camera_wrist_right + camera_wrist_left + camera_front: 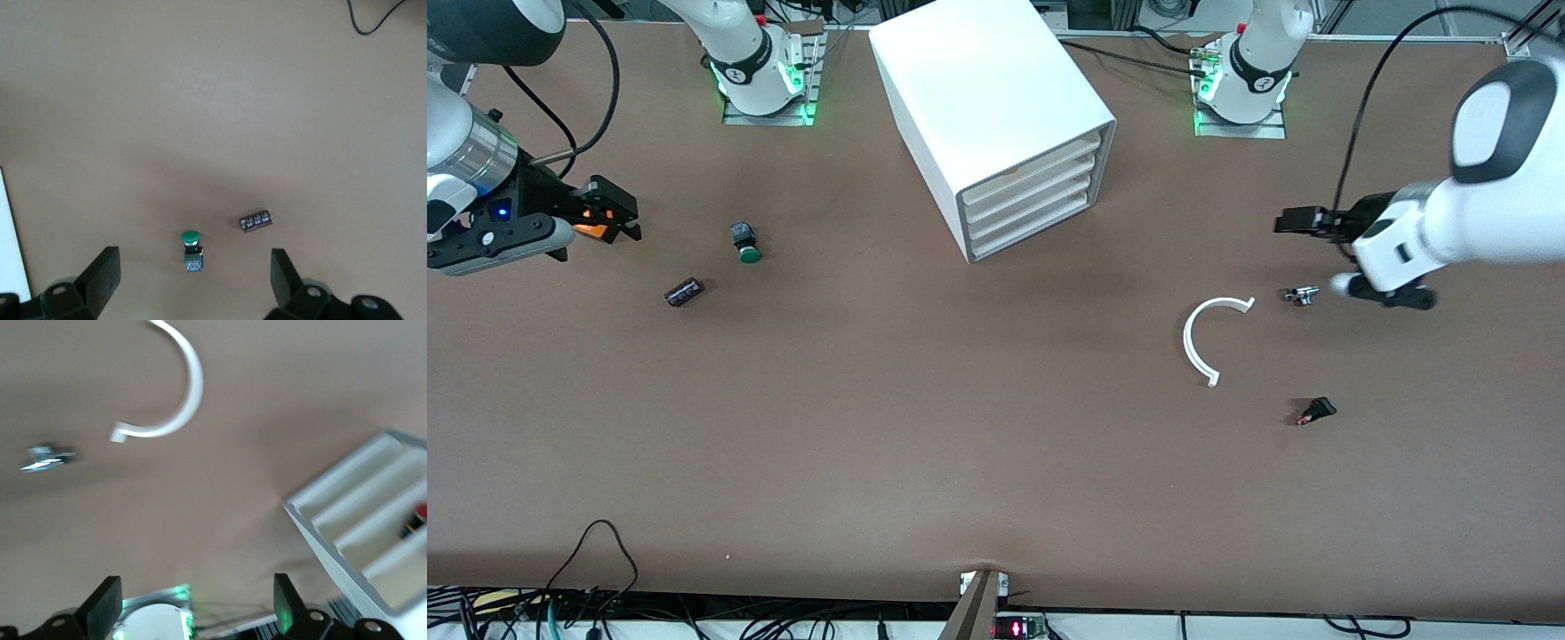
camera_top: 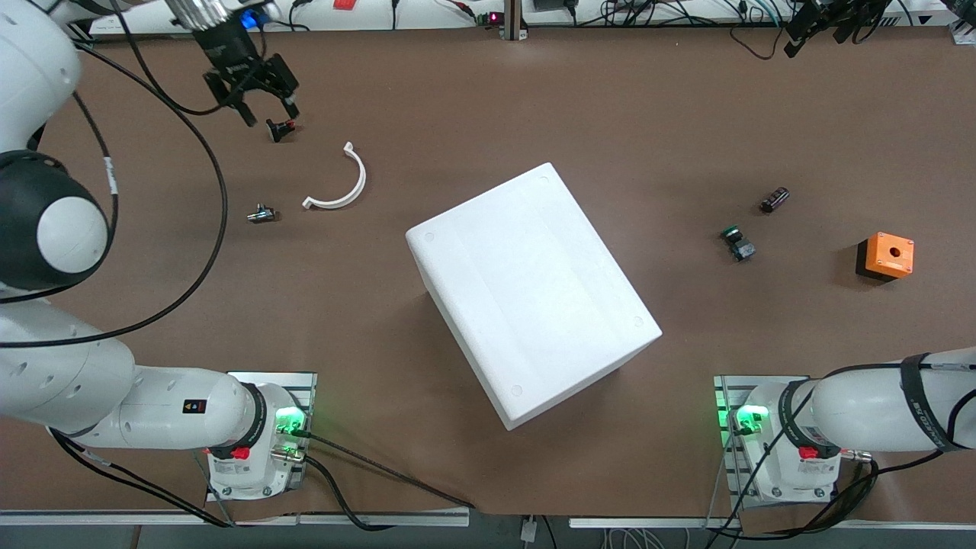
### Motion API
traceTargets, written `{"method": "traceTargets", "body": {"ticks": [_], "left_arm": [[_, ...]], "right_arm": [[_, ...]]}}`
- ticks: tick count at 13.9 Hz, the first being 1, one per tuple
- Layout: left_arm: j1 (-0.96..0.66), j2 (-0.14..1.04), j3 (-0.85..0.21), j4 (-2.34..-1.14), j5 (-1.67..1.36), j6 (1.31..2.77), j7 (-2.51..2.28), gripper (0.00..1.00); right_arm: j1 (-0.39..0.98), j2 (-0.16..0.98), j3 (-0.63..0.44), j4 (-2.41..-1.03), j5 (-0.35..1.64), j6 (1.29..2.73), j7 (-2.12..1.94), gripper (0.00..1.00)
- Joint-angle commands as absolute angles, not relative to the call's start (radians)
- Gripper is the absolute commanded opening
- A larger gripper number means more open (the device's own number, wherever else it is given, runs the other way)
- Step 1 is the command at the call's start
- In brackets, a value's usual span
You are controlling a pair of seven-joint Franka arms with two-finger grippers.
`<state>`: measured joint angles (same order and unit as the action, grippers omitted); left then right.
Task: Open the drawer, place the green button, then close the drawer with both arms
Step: 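Reach the left gripper to the top drawer handle of the cabinet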
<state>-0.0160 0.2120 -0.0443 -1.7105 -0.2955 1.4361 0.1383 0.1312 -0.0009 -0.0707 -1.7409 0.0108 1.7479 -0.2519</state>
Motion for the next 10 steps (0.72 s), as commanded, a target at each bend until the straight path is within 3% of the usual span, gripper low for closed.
{"method": "traceTargets", "body": {"ticks": [1,6,10], "left_arm": [[-0.018,0.354,-0.077,-1.687,-0.427,1.379,0.317,0.99],[-0.021,0.569,-0.093,-1.7,-0.714,1.382,0.637,0.97],[-0.058,0.675,-0.11,-1.819,-0.943,1.432,0.929,0.77]], "right_arm": [[0.117,0.005,-0.061,-1.726,0.012,1.729,-0.219,1.0],[0.115,0.012,-0.063,-1.72,0.012,1.738,-0.219,1.0],[0.115,0.012,-0.07,-1.72,0.012,1.74,-0.219,1.0]]}}
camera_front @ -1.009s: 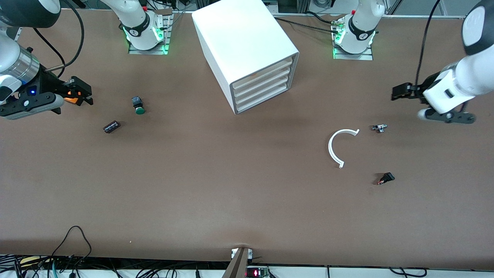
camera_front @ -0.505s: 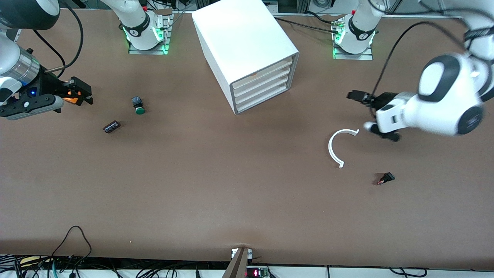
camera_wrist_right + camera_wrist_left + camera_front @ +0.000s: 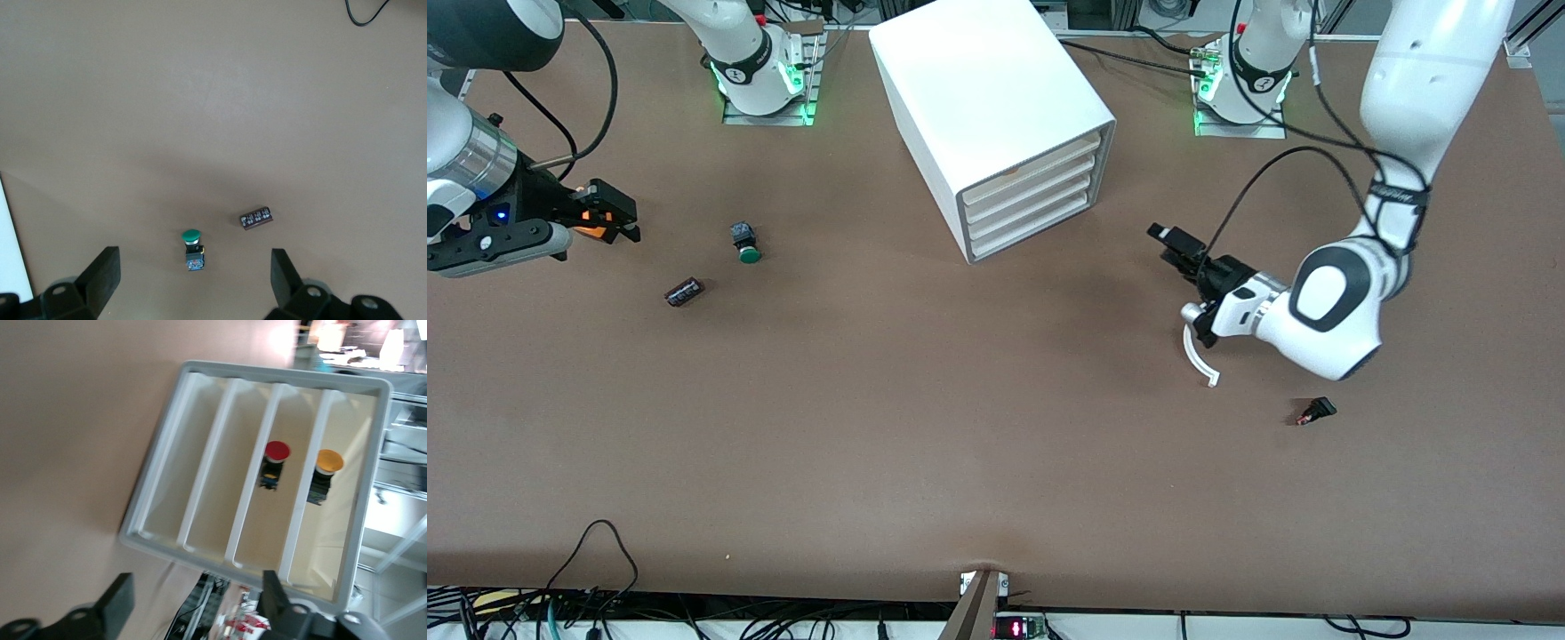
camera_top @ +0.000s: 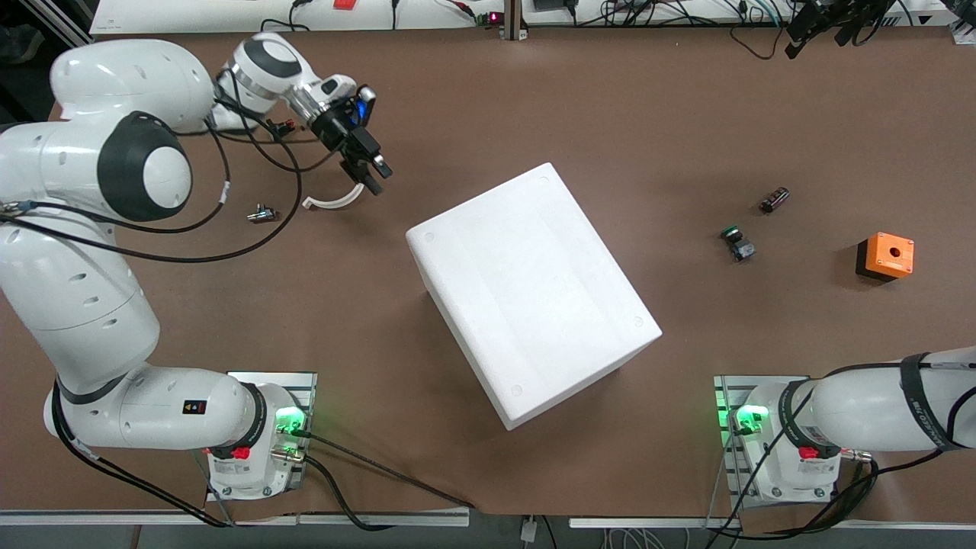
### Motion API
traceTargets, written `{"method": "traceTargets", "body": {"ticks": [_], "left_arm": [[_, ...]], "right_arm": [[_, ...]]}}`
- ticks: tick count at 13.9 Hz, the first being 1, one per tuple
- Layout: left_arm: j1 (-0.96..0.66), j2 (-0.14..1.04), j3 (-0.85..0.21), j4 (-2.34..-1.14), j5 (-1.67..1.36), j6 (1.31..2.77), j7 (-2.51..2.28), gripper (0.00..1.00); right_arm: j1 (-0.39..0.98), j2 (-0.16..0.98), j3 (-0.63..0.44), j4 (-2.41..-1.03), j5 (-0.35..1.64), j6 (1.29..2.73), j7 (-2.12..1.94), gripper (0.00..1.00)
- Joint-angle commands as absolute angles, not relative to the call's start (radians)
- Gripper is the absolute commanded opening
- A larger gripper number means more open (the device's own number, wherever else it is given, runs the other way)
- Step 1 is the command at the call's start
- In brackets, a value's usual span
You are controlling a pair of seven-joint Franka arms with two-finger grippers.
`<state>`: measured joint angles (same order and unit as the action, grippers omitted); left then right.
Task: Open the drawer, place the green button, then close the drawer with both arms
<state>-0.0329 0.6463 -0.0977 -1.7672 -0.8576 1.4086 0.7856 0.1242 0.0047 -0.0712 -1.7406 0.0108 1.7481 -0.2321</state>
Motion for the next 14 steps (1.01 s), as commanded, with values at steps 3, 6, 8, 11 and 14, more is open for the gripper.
{"method": "traceTargets", "body": {"ticks": [3,6,8,11,14], "left_arm": [[-0.133,0.712,-0.127,-1.893,-1.076,1.52,1.105,0.64],[-0.227,0.756,-0.127,-1.933,-1.205,1.589,1.259,0.56],[-0.268,0.79,-0.127,-1.934,-1.255,1.598,1.284,0.55],[-0.322,0.792,-0.127,-1.968,-1.327,1.626,1.289,0.5],[-0.342,0.792,-0.127,-1.97,-1.361,1.626,1.261,0.39]], "right_arm": [[0.114,0.017,-0.075,-1.718,0.012,1.74,-0.219,1.0],[0.114,0.017,-0.075,-1.717,0.011,1.741,-0.221,1.0],[0.114,0.017,-0.075,-1.717,0.011,1.741,-0.221,1.0],[0.112,0.018,-0.075,-1.703,0.009,1.74,-0.221,1.0],[0.112,0.021,-0.075,-1.695,0.002,1.738,-0.229,1.0]]}}
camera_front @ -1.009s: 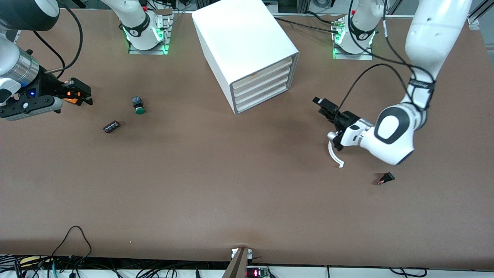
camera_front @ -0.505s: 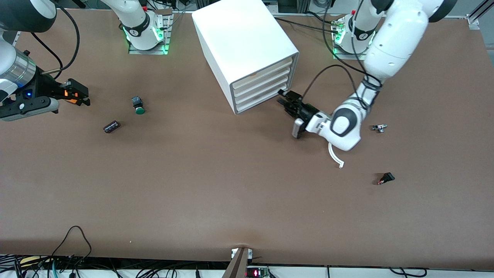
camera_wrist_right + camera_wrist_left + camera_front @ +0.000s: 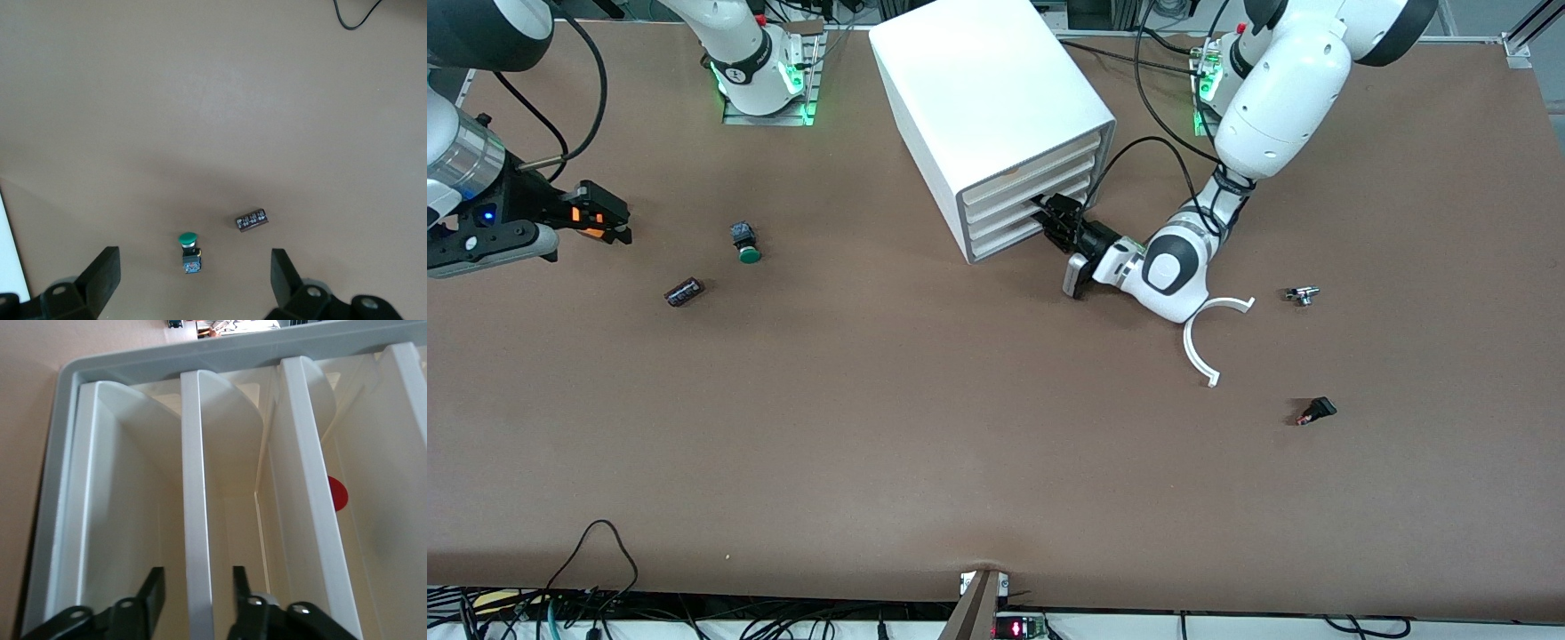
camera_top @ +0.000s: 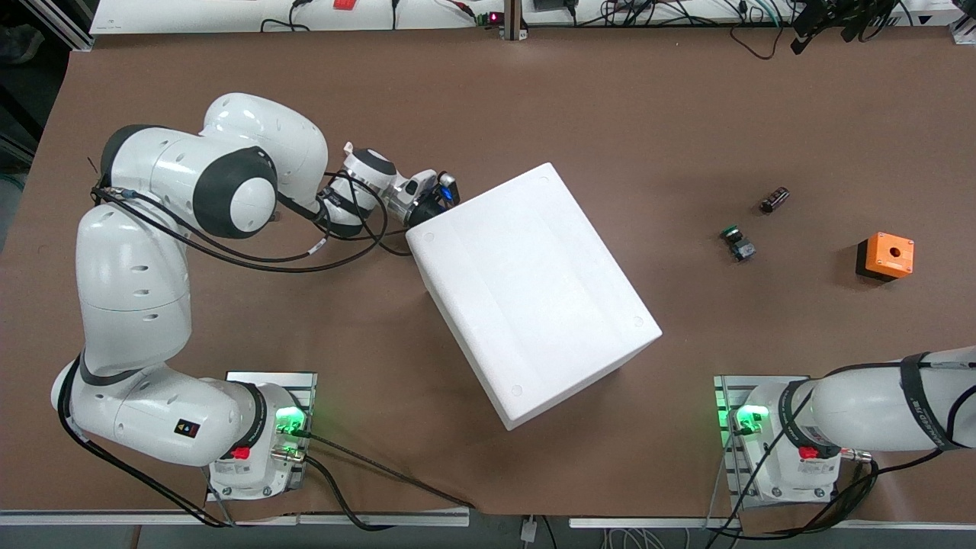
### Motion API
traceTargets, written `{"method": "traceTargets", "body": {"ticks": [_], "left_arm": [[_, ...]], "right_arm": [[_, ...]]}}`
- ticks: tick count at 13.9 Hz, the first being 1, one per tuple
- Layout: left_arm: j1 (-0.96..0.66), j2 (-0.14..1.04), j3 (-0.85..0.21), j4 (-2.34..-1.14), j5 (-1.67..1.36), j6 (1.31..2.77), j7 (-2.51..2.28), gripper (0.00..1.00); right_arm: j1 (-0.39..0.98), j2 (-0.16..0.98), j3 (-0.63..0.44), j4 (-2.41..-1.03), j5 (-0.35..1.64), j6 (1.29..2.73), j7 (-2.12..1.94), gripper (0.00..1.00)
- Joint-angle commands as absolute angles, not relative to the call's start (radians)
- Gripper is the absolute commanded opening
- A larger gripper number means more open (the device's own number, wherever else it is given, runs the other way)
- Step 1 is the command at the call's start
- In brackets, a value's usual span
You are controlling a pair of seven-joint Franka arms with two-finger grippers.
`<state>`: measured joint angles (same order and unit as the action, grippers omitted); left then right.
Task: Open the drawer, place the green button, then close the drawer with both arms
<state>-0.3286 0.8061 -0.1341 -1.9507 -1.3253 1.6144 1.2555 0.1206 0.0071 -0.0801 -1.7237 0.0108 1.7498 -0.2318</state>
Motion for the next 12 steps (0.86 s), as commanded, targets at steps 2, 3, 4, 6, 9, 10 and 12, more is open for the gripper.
{"method": "traceTargets", "body": {"ticks": [2,3,4,6,9,10,12], "left_arm": [[-0.342,0.79,-0.127,-1.974,-1.361,1.626,1.223,0.2],[-0.344,0.79,-0.127,-1.974,-1.361,1.626,1.215,0.13],[-0.35,0.792,-0.127,-1.974,-1.361,1.626,1.212,0.09],[-0.351,0.79,-0.127,-1.973,-1.361,1.626,1.194,0.08],[-0.344,0.79,-0.126,-1.968,-1.361,1.626,1.17,0.08],[-0.341,0.79,-0.124,-1.968,-1.362,1.626,1.167,0.08],[-0.336,0.79,-0.117,-1.962,-1.367,1.626,1.138,0.08]], "right_arm": [[0.106,0.034,-0.087,-1.697,0.0,1.73,-0.224,1.0],[0.101,0.061,-0.089,-1.697,0.002,1.735,-0.241,1.0],[0.101,0.075,-0.09,-1.691,0.0,1.736,-0.247,1.0],[0.089,0.103,-0.092,-1.672,-0.002,1.732,-0.247,1.0],[0.104,0.137,-0.081,-1.675,-0.006,1.668,-0.332,1.0],[0.112,0.144,-0.08,-1.675,-0.005,1.648,-0.359,1.0],[0.11,0.167,-0.08,-1.669,-0.005,1.646,-0.388,1.0]]}}
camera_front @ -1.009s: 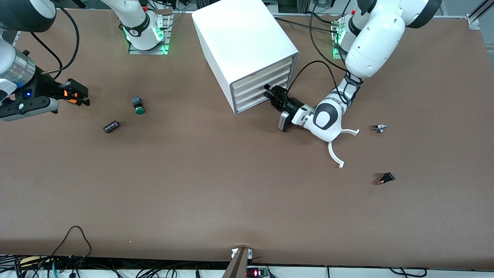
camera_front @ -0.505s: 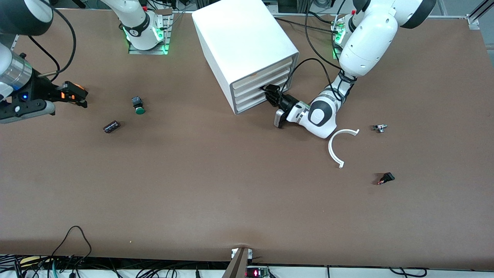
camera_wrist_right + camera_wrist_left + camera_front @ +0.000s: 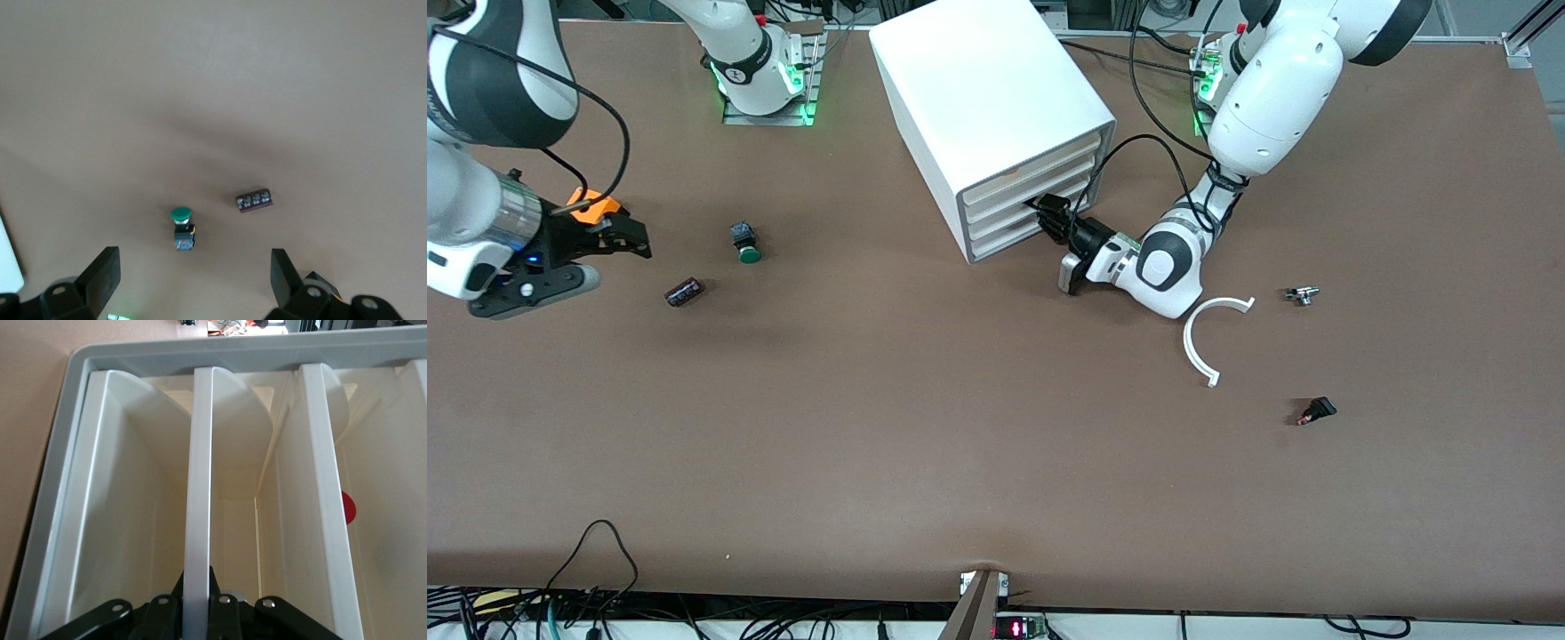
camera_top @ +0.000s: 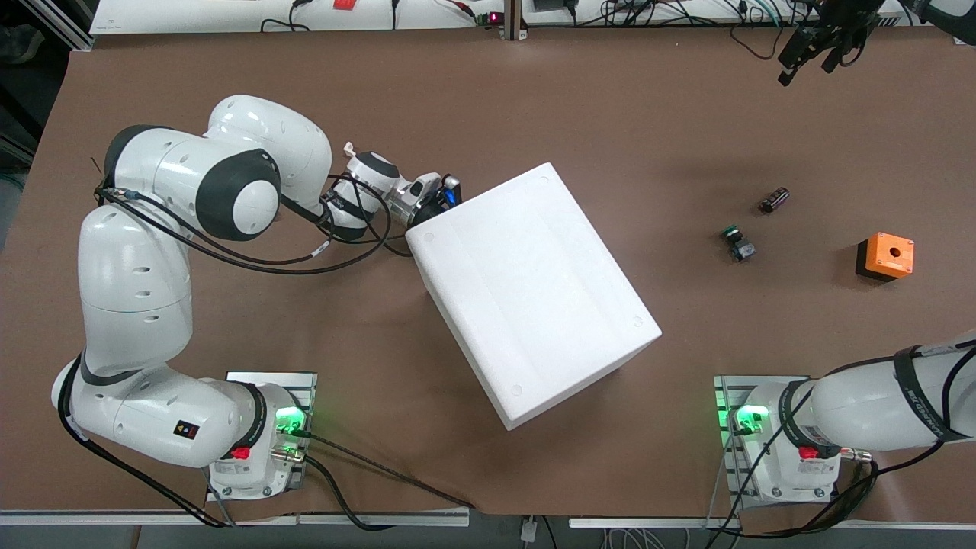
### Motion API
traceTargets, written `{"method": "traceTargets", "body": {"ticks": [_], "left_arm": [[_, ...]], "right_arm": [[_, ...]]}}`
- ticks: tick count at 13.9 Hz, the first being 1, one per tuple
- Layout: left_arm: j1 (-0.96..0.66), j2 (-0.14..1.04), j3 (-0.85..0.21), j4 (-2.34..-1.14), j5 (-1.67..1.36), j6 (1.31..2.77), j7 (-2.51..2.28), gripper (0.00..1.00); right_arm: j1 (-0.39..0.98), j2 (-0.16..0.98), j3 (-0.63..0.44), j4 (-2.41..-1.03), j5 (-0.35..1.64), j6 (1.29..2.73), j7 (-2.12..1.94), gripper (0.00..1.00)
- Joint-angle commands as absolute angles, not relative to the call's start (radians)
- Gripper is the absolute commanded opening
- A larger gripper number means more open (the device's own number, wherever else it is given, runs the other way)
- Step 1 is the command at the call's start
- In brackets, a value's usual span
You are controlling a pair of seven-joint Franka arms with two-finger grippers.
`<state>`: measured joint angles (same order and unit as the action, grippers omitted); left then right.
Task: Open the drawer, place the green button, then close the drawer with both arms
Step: 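Pull the drawer open with the left gripper while the right gripper grasps the green button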
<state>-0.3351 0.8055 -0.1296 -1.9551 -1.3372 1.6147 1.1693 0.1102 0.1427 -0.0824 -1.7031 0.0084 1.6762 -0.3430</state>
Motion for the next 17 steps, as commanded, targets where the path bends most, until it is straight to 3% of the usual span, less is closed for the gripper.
{"method": "traceTargets", "body": {"ticks": [1,4,8,17], "left_arm": [[-0.334,0.788,-0.115,-1.96,-1.368,1.634,1.122,0.08],[-0.33,0.782,-0.109,-1.956,-1.373,1.649,1.08,0.08],[-0.308,0.781,-0.097,-1.924,-1.371,1.667,1.026,0.08],[-0.305,0.775,-0.045,-1.908,-1.371,1.727,0.986,0.08]], "right_arm": [[0.112,0.172,-0.08,-1.684,-0.003,1.644,-0.428,1.0],[0.11,0.144,-0.08,-1.854,0.003,1.745,-0.451,1.0],[0.112,0.072,-0.078,-2.19,0.005,2.069,-0.451,1.0],[0.112,0.077,-0.078,-2.606,0.008,2.56,-0.44,1.0]]}}
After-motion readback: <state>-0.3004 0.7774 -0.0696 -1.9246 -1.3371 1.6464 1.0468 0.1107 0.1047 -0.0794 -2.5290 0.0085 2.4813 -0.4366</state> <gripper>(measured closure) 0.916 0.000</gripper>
